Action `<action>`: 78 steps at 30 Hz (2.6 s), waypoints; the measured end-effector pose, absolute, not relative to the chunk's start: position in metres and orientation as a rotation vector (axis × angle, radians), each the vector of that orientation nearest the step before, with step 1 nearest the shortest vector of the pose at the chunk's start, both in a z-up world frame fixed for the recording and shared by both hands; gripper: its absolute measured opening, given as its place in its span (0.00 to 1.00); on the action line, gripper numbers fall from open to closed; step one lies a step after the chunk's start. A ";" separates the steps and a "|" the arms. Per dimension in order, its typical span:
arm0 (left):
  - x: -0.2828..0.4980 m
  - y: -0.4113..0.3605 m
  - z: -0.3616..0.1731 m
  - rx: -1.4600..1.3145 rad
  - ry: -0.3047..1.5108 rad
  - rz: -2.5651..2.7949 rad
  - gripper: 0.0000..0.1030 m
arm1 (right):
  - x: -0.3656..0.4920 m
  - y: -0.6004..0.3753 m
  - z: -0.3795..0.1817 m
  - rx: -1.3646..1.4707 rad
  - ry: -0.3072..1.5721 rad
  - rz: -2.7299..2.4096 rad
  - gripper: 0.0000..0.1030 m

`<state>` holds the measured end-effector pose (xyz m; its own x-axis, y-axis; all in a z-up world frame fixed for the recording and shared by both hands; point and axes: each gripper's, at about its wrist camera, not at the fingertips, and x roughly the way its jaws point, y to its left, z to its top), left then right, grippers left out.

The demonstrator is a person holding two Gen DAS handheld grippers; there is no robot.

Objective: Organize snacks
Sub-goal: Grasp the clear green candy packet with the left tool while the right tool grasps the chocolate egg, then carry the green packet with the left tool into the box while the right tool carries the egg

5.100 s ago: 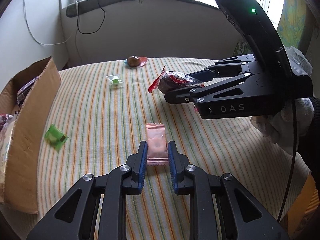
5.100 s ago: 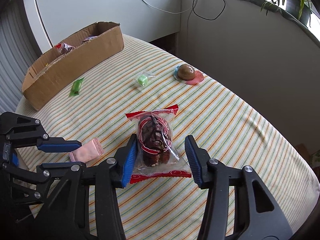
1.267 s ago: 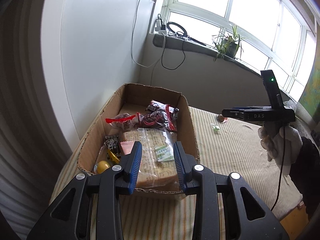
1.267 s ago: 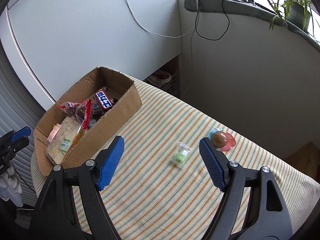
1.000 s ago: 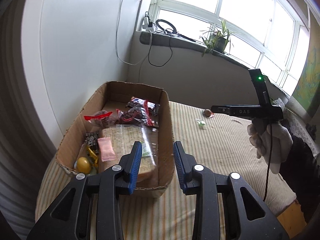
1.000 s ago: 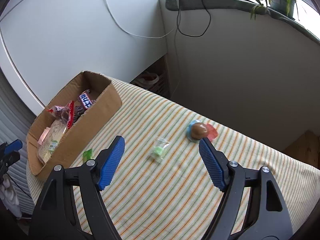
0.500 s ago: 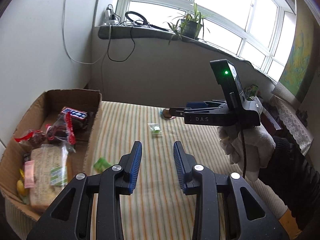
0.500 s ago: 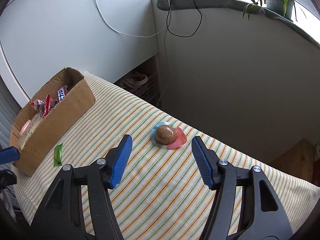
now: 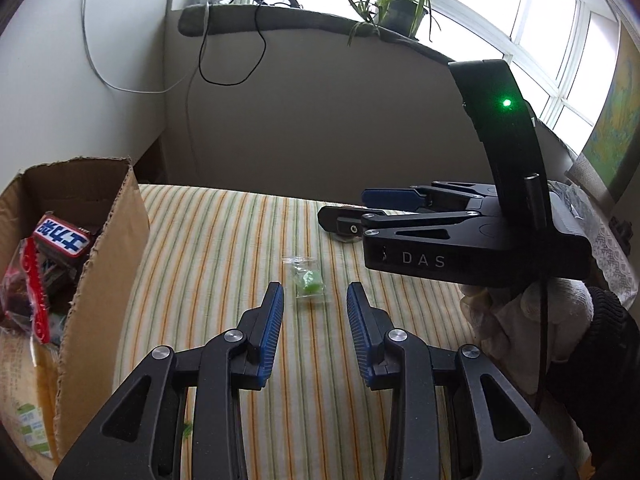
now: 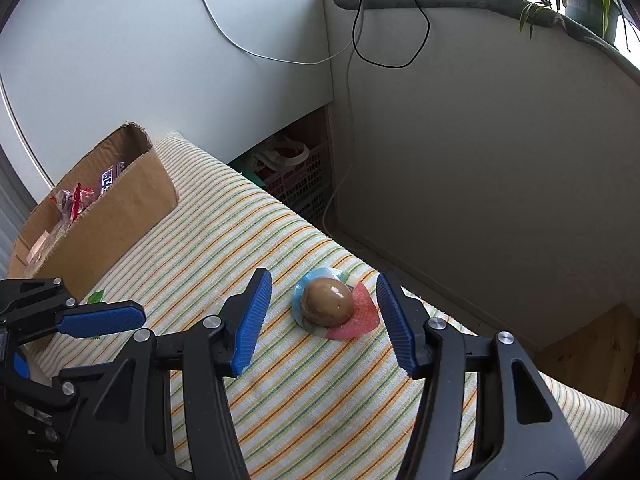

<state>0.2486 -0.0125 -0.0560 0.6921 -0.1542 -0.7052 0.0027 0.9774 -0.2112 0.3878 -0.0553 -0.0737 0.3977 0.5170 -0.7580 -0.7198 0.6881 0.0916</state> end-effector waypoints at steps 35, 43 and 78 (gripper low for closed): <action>0.284 -0.032 -0.079 -0.116 0.867 -0.090 0.22 | 0.367 -0.072 -0.073 -0.331 0.835 0.802 0.28; 0.263 -0.021 -0.069 -0.147 0.830 -0.103 0.22 | 0.357 -0.077 -0.059 -0.294 0.820 0.808 0.27; 0.123 0.105 -0.006 -0.229 0.674 0.116 0.22 | 0.238 0.090 0.010 -0.379 0.723 1.109 0.27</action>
<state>0.1234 0.1048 -0.0060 0.7759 0.0322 -0.6301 -0.1801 0.9684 -0.1723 0.2378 0.0898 0.0104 0.2537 0.6736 -0.6942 -0.9068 0.4154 0.0716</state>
